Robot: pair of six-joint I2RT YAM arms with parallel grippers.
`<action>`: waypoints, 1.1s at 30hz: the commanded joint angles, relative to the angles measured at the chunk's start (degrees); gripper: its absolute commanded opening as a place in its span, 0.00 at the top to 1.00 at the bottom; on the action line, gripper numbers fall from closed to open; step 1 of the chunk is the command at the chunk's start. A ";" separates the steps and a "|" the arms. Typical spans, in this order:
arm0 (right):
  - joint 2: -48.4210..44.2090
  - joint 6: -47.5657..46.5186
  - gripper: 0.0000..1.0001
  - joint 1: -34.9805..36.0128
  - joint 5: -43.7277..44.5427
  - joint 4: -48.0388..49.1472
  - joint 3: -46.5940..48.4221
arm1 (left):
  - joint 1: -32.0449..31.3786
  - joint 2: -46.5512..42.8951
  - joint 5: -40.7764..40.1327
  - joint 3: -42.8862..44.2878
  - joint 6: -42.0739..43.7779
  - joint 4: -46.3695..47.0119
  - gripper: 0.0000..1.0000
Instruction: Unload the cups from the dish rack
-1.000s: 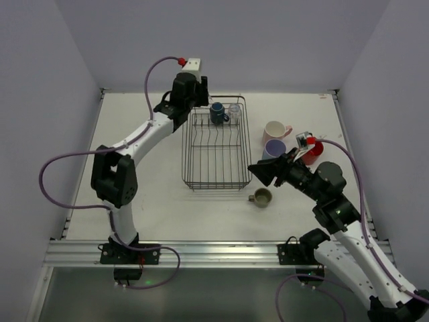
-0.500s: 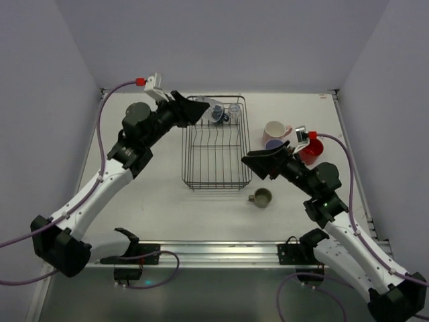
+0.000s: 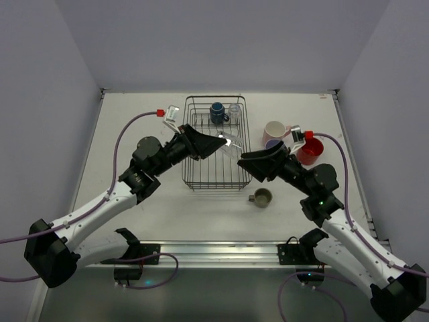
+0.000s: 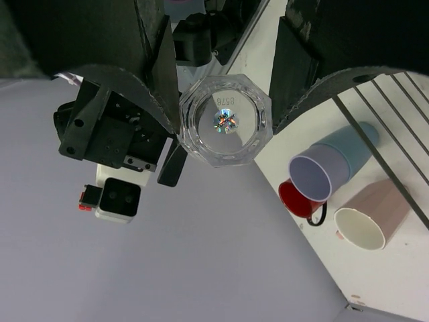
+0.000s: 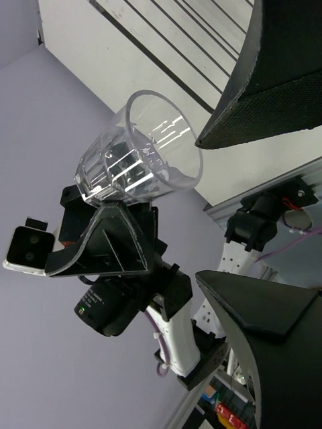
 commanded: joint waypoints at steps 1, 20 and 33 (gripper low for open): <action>0.74 -0.03 0.25 0.28 0.61 2.98 0.61 | -0.44 -0.19 2.96 0.61 -1.67 7.97 1.00; 4.60 -0.82 0.55 2.30 1.49 3.33 2.72 | -3.78 0.34 3.23 -6.69 -2.55 12.54 1.00; 3.11 -17.06 1.00 11.26 9.13 -42.77 17.30 | -3.87 -12.39 -13.53 6.13 23.70 -26.52 0.04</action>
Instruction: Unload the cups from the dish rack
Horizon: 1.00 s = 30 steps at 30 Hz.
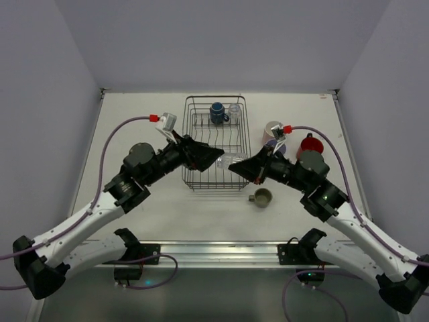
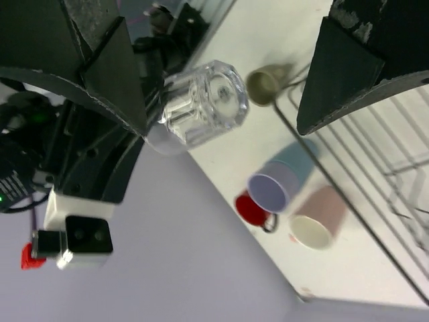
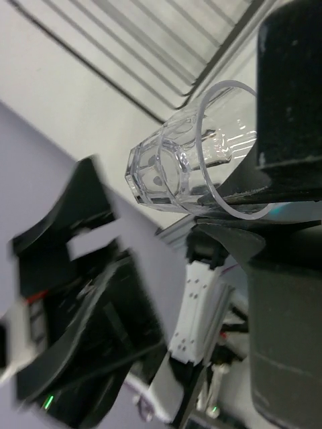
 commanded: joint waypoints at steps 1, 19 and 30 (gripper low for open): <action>-0.14 -9.16 1.00 6.07 5.19 -24.46 6.27 | -0.15 -7.02 -12.78 7.71 17.17 -19.01 0.02; 40.45 -8.82 1.00 36.25 36.05 -56.07 27.36 | -0.06 -27.33 -46.73 -3.26 29.87 -36.53 0.00; 55.83 -12.25 0.99 36.60 37.11 -53.27 34.14 | -0.07 -36.56 -54.03 -5.02 28.38 -37.68 0.00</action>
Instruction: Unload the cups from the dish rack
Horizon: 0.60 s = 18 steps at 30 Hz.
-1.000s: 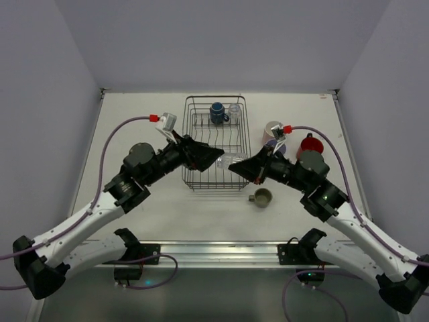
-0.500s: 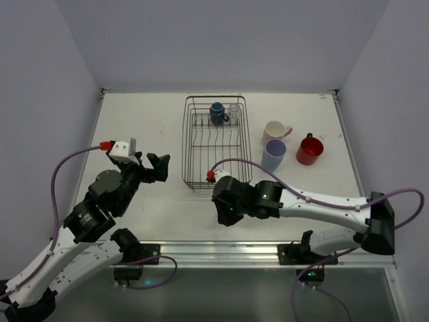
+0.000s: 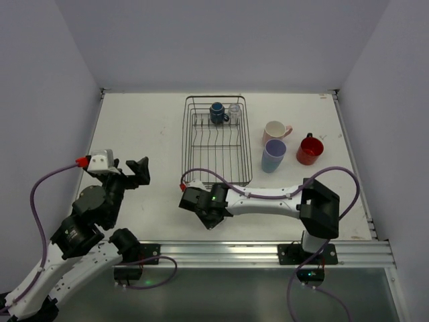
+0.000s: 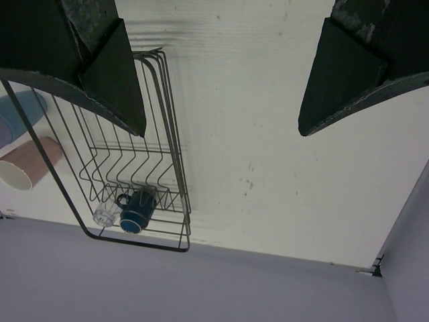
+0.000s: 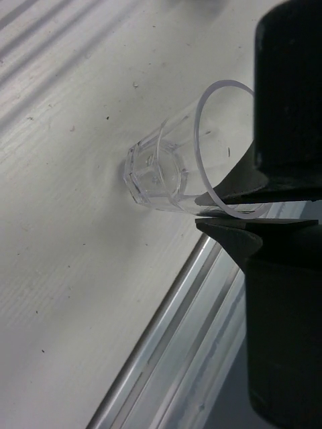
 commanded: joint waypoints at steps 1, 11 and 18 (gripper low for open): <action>2.14 -1.41 0.97 0.15 2.75 0.55 3.39 | -0.15 -0.94 -3.82 -1.19 -0.48 0.46 0.00; 3.56 -1.76 0.61 0.15 4.24 0.55 5.06 | 0.29 0.55 -1.54 -1.19 -0.21 0.99 0.00; -4.08 -1.32 0.42 0.15 6.97 0.46 5.24 | 0.55 1.96 3.02 -0.14 -1.88 2.39 0.01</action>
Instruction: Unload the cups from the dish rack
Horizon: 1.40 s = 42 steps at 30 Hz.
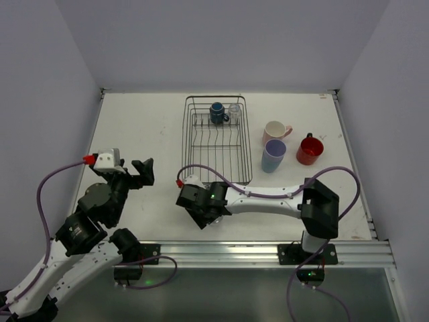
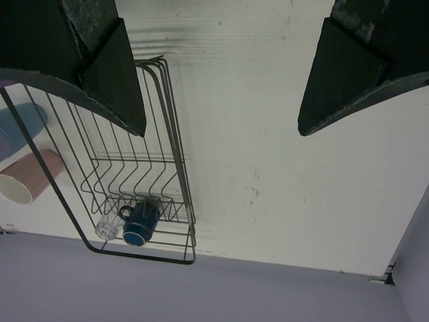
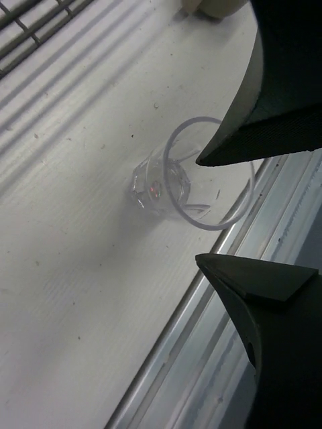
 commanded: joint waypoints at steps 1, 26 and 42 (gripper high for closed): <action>-8.46 0.47 0.42 0.15 3.56 0.16 1.81 | 0.42 2.33 4.09 0.84 -1.90 3.29 0.02; -63.05 -3.31 0.92 -21.39 -2.50 21.95 -29.57 | 10.16 69.29 31.18 35.52 -7.36 23.34 0.18; -70.17 -4.36 0.88 -21.39 -7.25 23.71 -32.91 | 13.16 102.26 27.94 65.62 0.99 15.08 0.14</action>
